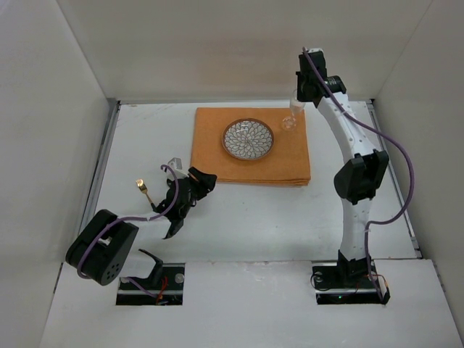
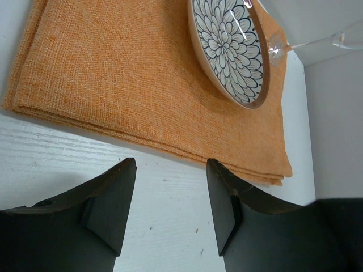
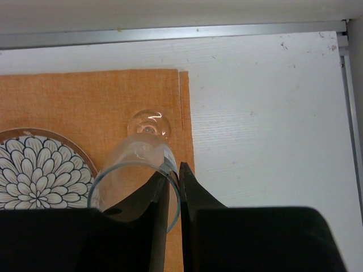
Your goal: Set the dinner table for one person
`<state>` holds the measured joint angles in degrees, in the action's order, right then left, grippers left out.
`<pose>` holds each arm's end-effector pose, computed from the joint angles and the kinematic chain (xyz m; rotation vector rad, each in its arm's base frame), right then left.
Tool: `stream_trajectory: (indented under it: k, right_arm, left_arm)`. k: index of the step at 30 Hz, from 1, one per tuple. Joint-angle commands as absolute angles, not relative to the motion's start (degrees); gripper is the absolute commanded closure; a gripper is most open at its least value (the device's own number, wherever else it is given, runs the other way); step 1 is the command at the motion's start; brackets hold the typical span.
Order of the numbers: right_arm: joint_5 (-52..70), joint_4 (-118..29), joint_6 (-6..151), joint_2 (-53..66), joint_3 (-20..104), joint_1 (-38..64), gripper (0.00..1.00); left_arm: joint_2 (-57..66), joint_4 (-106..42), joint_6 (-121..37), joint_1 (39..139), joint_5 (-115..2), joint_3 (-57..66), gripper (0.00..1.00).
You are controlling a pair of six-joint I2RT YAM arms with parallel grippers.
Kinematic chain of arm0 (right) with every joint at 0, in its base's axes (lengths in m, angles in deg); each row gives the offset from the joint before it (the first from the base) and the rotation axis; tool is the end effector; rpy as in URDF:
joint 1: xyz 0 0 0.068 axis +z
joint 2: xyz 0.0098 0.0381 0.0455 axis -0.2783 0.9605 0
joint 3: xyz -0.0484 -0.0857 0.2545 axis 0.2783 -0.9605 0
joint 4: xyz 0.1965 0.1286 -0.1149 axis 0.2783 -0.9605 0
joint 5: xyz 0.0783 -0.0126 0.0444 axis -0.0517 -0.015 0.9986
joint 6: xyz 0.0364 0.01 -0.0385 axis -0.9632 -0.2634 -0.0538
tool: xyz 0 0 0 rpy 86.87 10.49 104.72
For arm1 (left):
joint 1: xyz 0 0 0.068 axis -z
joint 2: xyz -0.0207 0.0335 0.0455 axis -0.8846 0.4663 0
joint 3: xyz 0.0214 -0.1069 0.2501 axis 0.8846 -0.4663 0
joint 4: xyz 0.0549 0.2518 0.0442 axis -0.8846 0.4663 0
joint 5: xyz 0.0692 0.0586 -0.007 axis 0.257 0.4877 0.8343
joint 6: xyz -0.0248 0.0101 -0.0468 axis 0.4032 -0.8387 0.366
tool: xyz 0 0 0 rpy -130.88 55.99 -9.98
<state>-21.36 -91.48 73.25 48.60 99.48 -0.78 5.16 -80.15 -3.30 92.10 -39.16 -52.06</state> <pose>0.4664 0.1143 0.3711 0.0358 2.1776 -0.2183 0.2086 -0.1131 0.1654 -0.4412 1.7816 -0.8643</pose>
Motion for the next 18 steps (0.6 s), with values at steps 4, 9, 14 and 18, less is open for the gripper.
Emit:
stream_trajectory:
  k: [4,9,14,18]
  right_arm:
    - [-19.71,-89.56,72.94,52.79,106.05,-1.00,0.95]
    - [-20.84,-90.80,73.73,57.80,110.37,-0.82,0.93]
    - [-21.73,-90.45,73.29,59.92,110.90,-0.82,0.86]
    - [-21.29,-90.18,74.08,60.27,111.69,-0.82,0.63]
  left_arm:
    - [5.25,-83.13,-3.40,91.96,-38.90,-51.20,0.50]
    - [5.16,-83.13,-3.58,92.05,-38.73,-51.20,0.50]
    - [5.78,-83.13,-3.40,92.05,-38.99,-51.11,0.50]
    - [6.13,-83.13,-3.58,92.22,-38.81,-50.84,0.50]
